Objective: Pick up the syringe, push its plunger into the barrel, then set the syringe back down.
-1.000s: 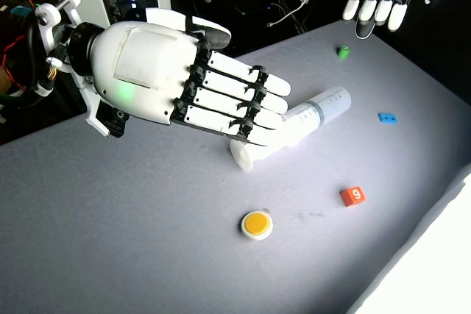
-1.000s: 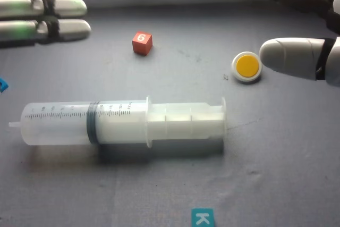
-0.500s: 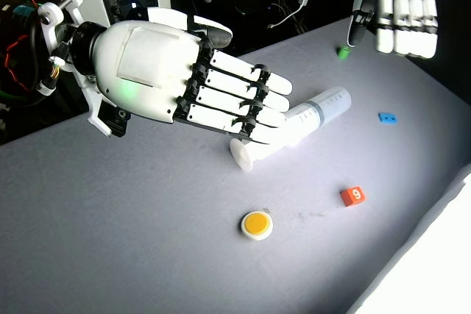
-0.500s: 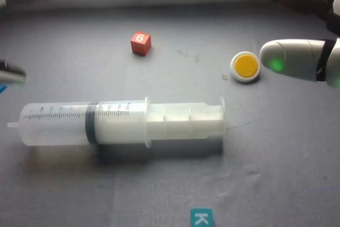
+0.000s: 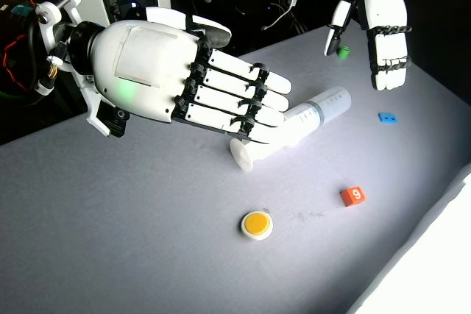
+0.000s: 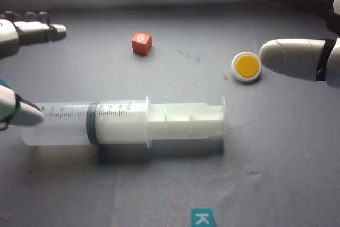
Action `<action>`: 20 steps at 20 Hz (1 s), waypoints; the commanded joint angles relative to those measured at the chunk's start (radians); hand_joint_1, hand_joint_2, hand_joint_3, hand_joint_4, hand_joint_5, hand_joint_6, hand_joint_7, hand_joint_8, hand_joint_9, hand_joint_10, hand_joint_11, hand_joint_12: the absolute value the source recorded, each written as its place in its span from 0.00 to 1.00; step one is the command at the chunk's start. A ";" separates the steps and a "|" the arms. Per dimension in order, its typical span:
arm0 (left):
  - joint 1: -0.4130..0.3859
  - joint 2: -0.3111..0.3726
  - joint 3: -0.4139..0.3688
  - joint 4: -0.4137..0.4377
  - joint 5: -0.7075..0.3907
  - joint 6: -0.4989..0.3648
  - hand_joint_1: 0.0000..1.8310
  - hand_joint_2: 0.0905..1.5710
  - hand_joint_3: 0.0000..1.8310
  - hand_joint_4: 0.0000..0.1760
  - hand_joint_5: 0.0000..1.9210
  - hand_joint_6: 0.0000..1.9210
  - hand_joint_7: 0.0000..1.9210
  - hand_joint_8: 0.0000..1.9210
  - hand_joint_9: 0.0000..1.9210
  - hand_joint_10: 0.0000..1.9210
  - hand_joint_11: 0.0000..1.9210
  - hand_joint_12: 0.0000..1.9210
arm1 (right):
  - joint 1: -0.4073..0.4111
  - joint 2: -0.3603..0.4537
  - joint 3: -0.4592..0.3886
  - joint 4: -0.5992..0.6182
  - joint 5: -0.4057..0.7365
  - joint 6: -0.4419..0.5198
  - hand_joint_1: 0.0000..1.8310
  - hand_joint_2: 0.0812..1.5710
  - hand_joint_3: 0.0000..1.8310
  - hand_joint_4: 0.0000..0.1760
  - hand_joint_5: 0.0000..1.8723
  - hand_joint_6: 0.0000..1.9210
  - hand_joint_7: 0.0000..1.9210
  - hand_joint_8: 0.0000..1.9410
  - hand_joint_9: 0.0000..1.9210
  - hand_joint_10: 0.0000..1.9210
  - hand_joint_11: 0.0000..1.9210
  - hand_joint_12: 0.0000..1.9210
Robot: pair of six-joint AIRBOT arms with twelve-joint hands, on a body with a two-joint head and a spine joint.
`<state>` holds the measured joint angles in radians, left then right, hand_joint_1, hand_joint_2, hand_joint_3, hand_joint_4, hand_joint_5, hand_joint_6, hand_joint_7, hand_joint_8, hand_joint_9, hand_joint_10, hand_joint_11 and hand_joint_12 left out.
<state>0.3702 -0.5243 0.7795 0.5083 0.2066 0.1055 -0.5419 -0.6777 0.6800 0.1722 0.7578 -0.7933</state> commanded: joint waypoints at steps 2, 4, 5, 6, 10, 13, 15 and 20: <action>-0.021 -0.019 -0.012 -0.024 -0.004 0.000 0.59 0.62 0.00 0.00 0.00 0.00 0.00 0.00 0.00 0.00 0.00 0.02 | 0.008 0.004 -0.002 -0.006 0.128 0.004 0.00 0.76 0.00 0.00 0.03 0.00 0.03 0.00 0.01 0.00 0.00 0.06; -0.027 -0.039 -0.019 -0.059 0.043 0.000 0.58 0.61 0.00 0.00 0.00 0.00 0.00 0.00 0.00 0.00 0.00 0.04 | 0.007 0.004 -0.002 -0.006 0.128 0.004 0.00 0.76 0.00 0.00 0.04 0.00 0.03 0.00 0.01 0.00 0.00 0.06; -0.030 -0.050 -0.022 -0.080 0.061 0.000 0.57 0.61 0.00 0.00 0.00 0.00 0.00 0.00 0.00 0.00 0.00 0.07 | 0.007 0.005 -0.002 -0.006 0.129 0.004 0.00 0.76 0.00 0.00 0.04 0.00 0.03 0.00 0.01 0.00 0.00 0.06; -0.033 -0.057 -0.027 -0.097 0.081 0.000 0.57 0.61 0.00 0.00 0.00 0.00 0.00 0.00 0.00 0.00 0.00 0.06 | 0.006 0.005 -0.002 -0.006 0.129 0.004 0.00 0.76 0.00 0.00 0.04 0.00 0.03 0.00 0.01 0.00 0.00 0.06; -0.034 -0.117 -0.033 -0.126 0.135 -0.001 0.54 0.62 0.00 0.00 0.00 0.00 0.00 0.00 0.00 0.00 0.00 0.06 | 0.004 0.005 -0.002 -0.006 0.129 0.005 0.00 0.76 0.00 0.00 0.04 0.00 0.03 0.00 0.01 0.00 0.00 0.06; -0.020 -0.165 -0.013 -0.126 0.144 -0.001 0.56 0.61 0.00 0.00 0.00 0.00 0.00 0.00 0.00 0.00 0.00 0.09 | 0.004 0.005 -0.002 -0.006 0.129 0.005 0.00 0.76 0.00 0.00 0.04 0.00 0.03 0.00 0.01 0.00 0.00 0.06; -0.006 -0.196 0.009 -0.126 0.144 -0.001 0.58 0.61 0.00 0.00 0.00 0.00 0.00 0.00 0.00 0.00 0.00 0.07 | 0.004 0.005 -0.002 -0.006 0.129 0.006 0.00 0.76 0.00 0.00 0.04 0.00 0.03 0.00 0.01 0.00 0.00 0.06; 0.044 -0.259 0.081 -0.126 0.124 -0.001 0.58 0.60 0.00 0.00 0.00 0.00 0.00 0.00 0.00 0.00 0.00 0.10 | 0.004 0.005 -0.002 -0.006 0.130 0.006 0.00 0.80 0.01 0.00 0.02 0.00 0.01 0.00 0.01 0.00 0.01 0.02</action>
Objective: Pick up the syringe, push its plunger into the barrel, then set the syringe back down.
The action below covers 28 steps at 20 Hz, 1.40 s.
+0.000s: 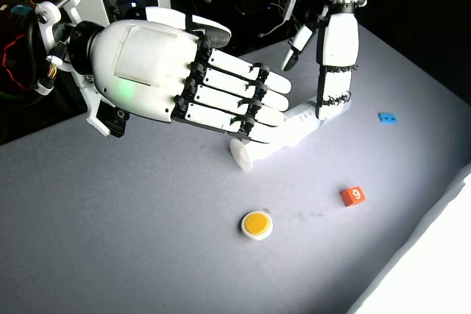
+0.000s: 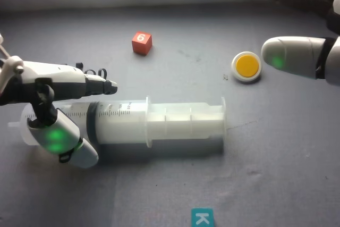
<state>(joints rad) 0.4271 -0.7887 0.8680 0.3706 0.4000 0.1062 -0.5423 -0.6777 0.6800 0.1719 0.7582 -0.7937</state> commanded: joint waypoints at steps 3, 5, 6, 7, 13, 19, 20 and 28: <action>0.022 -0.035 0.053 0.015 -0.087 -0.001 0.59 0.61 0.00 0.00 0.00 0.00 0.00 0.00 0.00 0.00 0.00 0.04 | 0.005 0.005 -0.003 -0.006 0.134 0.006 0.00 0.81 0.01 0.00 0.02 0.00 0.02 0.00 0.01 0.00 0.00 0.01; 0.034 -0.053 0.075 0.014 -0.089 -0.001 0.59 0.60 0.00 0.00 0.00 0.00 0.00 0.00 0.00 0.00 0.00 0.03 | 0.005 0.005 -0.003 -0.006 0.137 0.006 0.00 0.81 0.00 0.00 0.02 0.00 0.02 0.00 0.01 0.00 0.01 0.00; 0.039 -0.062 0.084 0.013 -0.089 -0.001 0.58 0.60 0.00 0.00 0.00 0.00 0.00 0.00 0.00 0.00 0.00 0.04 | 0.005 0.005 -0.003 -0.006 0.138 0.006 0.00 0.81 0.00 0.00 0.02 0.00 0.02 0.01 0.02 0.01 0.01 0.01; 0.043 -0.067 0.089 0.013 -0.088 -0.001 0.58 0.61 0.00 0.00 0.00 0.00 0.00 0.00 0.00 0.00 0.00 0.03 | 0.005 0.005 -0.003 -0.006 0.138 0.006 0.00 0.81 0.00 0.00 0.02 0.00 0.02 0.00 0.01 0.00 0.01 0.00; 0.054 -0.087 0.094 0.010 -0.073 -0.001 0.57 0.60 0.00 0.00 0.00 0.00 0.00 0.00 0.00 0.00 0.01 0.02 | 0.005 0.005 -0.003 -0.006 0.141 0.007 0.00 0.81 0.00 0.00 0.02 0.00 0.02 0.00 0.01 0.01 0.01 0.01; 0.082 -0.102 0.097 0.023 -0.068 -0.001 0.59 0.59 0.00 0.00 0.00 0.00 0.00 0.00 0.00 0.00 0.00 0.08 | 0.005 0.005 -0.003 -0.006 0.145 0.008 0.00 0.82 0.00 0.00 0.02 0.00 0.02 0.00 0.02 0.01 0.02 0.01; 0.086 -0.105 0.100 0.024 -0.069 -0.001 0.59 0.59 0.00 0.00 0.00 0.00 0.00 0.00 0.00 0.00 0.00 0.06 | 0.005 0.005 -0.004 -0.006 0.146 0.008 0.00 0.81 0.00 0.00 0.03 0.01 0.02 0.00 0.02 0.01 0.01 0.01; 0.112 -0.133 0.121 0.032 -0.082 -0.001 0.61 0.58 0.00 0.00 0.02 0.00 0.00 0.00 0.00 0.00 0.00 0.08 | 0.005 0.004 -0.004 -0.006 0.158 0.009 0.00 0.81 0.00 0.00 0.04 0.00 0.04 0.00 0.03 0.00 0.00 0.07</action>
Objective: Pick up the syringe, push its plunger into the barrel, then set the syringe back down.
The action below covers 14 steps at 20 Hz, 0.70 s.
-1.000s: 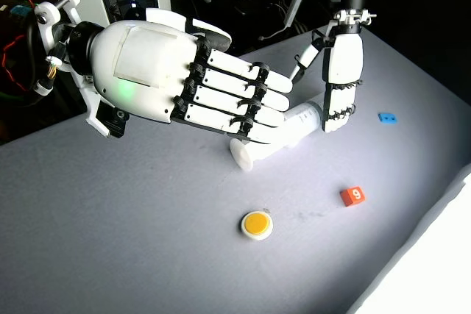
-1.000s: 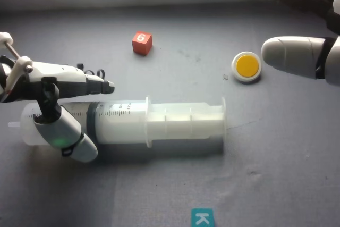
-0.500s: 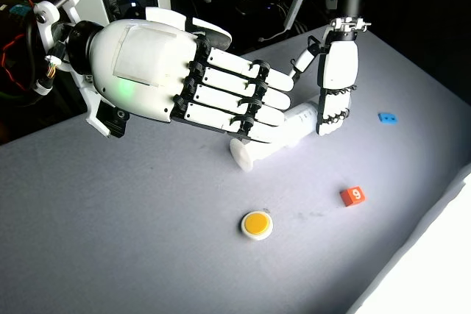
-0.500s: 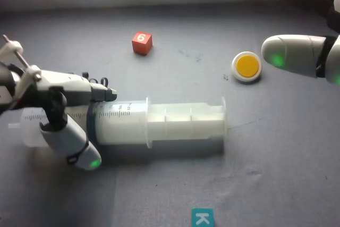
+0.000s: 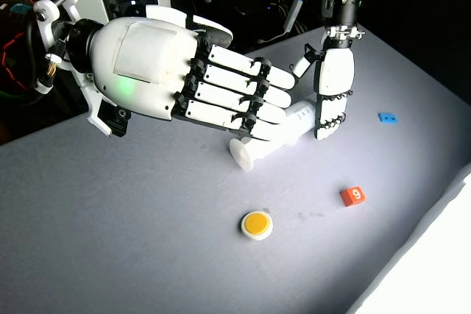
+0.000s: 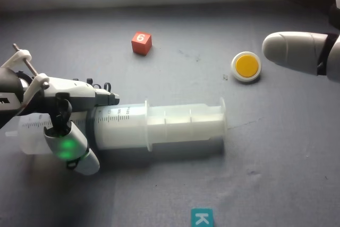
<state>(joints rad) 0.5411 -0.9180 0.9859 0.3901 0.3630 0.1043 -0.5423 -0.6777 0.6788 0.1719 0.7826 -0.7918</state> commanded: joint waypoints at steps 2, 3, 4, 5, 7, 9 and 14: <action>-0.003 -0.004 0.002 0.013 -0.045 0.001 0.61 0.59 0.00 0.00 0.02 0.00 0.00 0.00 0.00 0.00 0.00 0.10 | 0.005 0.004 -0.003 -0.006 0.134 0.010 0.00 0.82 0.00 0.00 0.04 0.00 0.04 0.00 0.03 0.00 0.00 0.07; -0.003 -0.004 0.003 0.015 -0.044 0.001 0.62 0.58 0.00 0.00 0.04 0.00 0.04 0.00 0.03 0.01 0.00 0.23 | 0.005 0.003 -0.003 -0.006 0.135 0.012 0.00 0.82 0.00 0.00 0.04 0.00 0.04 0.00 0.03 0.00 0.00 0.10; -0.003 -0.004 0.002 0.017 -0.043 0.001 0.63 0.58 0.00 0.00 0.07 0.01 0.07 0.01 0.06 0.01 0.00 0.32 | 0.005 0.002 -0.003 -0.006 0.136 0.015 0.00 0.82 0.00 0.00 0.04 0.00 0.04 0.00 0.04 0.01 0.00 0.12; -0.002 -0.004 0.002 0.017 -0.043 0.001 0.64 0.59 0.00 0.00 0.13 0.02 0.14 0.02 0.12 0.03 0.00 0.45 | 0.005 0.001 -0.003 -0.006 0.137 0.016 0.00 0.82 0.00 0.00 0.03 0.00 0.03 0.00 0.03 0.00 0.00 0.09; 0.001 -0.004 0.001 0.017 -0.044 0.001 0.63 0.64 0.01 0.00 0.24 0.03 0.28 0.02 0.25 0.05 0.00 0.62 | 0.005 -0.002 -0.003 -0.006 0.139 0.027 0.00 0.82 0.00 0.00 0.03 0.00 0.04 0.00 0.03 0.00 0.00 0.10; 0.005 -0.005 0.003 0.022 -0.045 0.001 0.66 0.70 0.01 0.00 0.40 0.52 0.51 0.37 0.49 0.08 0.23 0.61 | 0.005 -0.003 -0.003 -0.004 0.140 0.030 0.00 0.82 0.00 0.00 0.03 0.00 0.03 0.00 0.02 0.00 0.00 0.07; 0.003 -0.006 0.012 0.029 -0.046 0.001 0.76 0.66 0.00 0.00 0.49 0.51 0.60 0.34 0.52 0.59 0.41 0.68 | 0.002 -0.004 -0.003 0.002 0.141 0.029 0.00 0.82 0.00 0.00 0.07 0.00 0.07 0.00 0.05 0.00 0.00 0.19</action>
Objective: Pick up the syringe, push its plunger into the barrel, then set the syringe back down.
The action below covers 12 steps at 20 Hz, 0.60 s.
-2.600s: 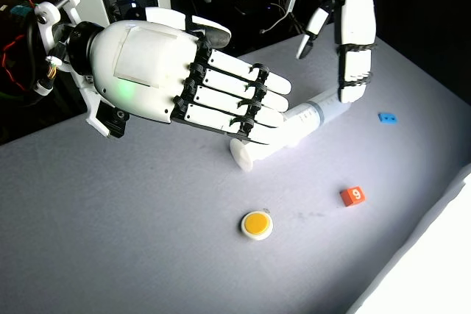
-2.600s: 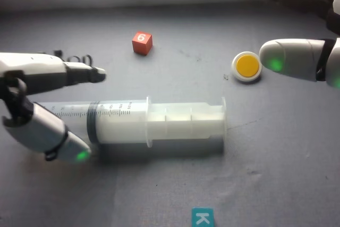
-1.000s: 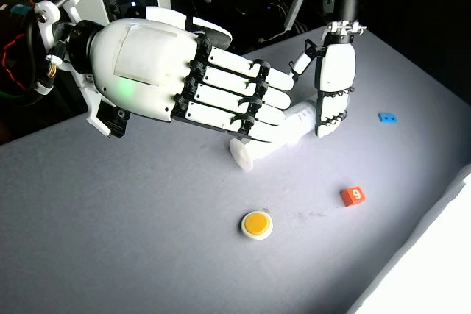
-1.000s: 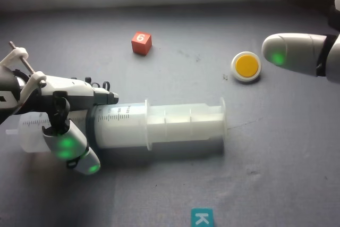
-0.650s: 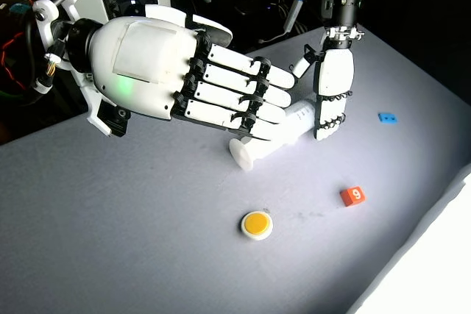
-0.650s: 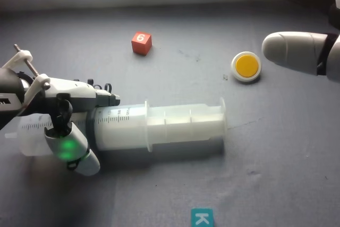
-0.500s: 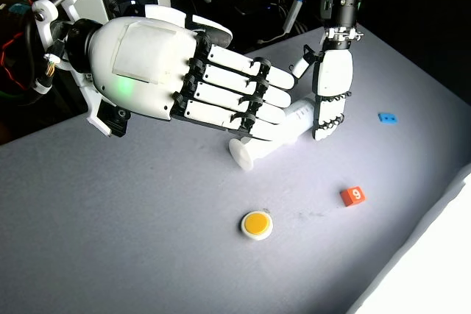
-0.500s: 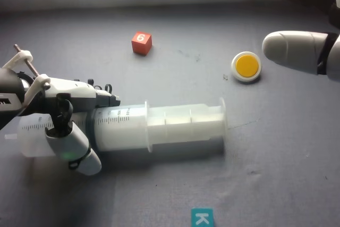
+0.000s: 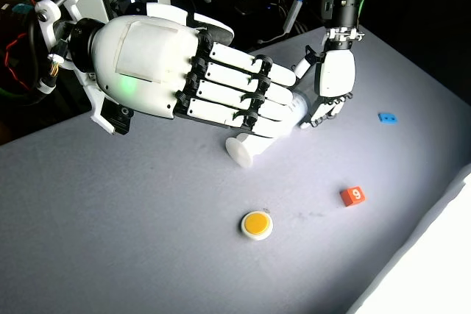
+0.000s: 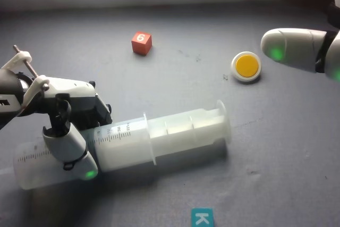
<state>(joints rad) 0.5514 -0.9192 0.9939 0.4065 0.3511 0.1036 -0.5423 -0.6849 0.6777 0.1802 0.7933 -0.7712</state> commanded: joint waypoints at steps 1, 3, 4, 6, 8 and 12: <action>-0.008 -0.005 0.005 0.014 -0.034 0.002 0.76 0.66 0.00 0.00 0.49 0.50 0.60 0.35 0.52 0.60 0.41 0.69 | 0.001 0.003 -0.001 -0.006 0.130 0.009 0.00 0.82 0.00 0.00 0.06 0.00 0.06 0.00 0.04 0.00 0.00 0.17; -0.012 -0.004 0.007 0.014 -0.035 0.002 0.76 0.67 0.00 0.00 0.49 0.51 0.60 0.38 0.50 0.61 0.40 0.72 | 0.000 0.002 -0.002 -0.006 0.131 0.008 0.00 0.82 0.00 0.00 0.06 0.00 0.06 0.00 0.05 0.00 0.00 0.18; -0.016 -0.003 0.007 0.014 -0.036 0.002 0.76 0.67 0.00 0.00 0.50 0.53 0.61 0.34 0.50 0.60 0.41 0.72 | -0.001 0.002 -0.002 -0.006 0.133 0.008 0.00 0.82 0.00 0.00 0.06 0.00 0.07 0.00 0.05 0.00 0.00 0.18; -0.035 0.002 0.006 0.012 -0.057 0.002 0.76 0.67 0.00 0.00 0.50 0.51 0.60 0.37 0.49 0.62 0.40 0.71 | -0.002 0.002 -0.002 -0.006 0.137 0.008 0.00 0.82 0.00 0.00 0.05 0.00 0.06 0.00 0.05 0.00 0.00 0.17; -0.049 0.011 0.002 0.003 -0.066 0.002 0.76 0.66 0.00 0.00 0.50 0.53 0.61 0.35 0.50 0.58 0.41 0.69 | -0.002 0.002 -0.002 -0.006 0.138 0.008 0.00 0.82 0.00 0.00 0.06 0.00 0.06 0.00 0.05 0.00 0.00 0.17; -0.084 0.052 -0.015 -0.037 -0.098 0.002 0.75 0.67 0.00 0.00 0.50 0.57 0.58 0.40 0.49 0.55 0.41 0.65 | -0.002 0.002 -0.002 -0.006 0.141 0.007 0.00 0.82 0.00 0.00 0.05 0.00 0.05 0.00 0.04 0.00 0.00 0.13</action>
<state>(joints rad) 0.4778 -0.8696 0.9783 0.3611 0.3302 0.1104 -0.5533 -0.6857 0.6777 0.1825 0.8074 -0.7715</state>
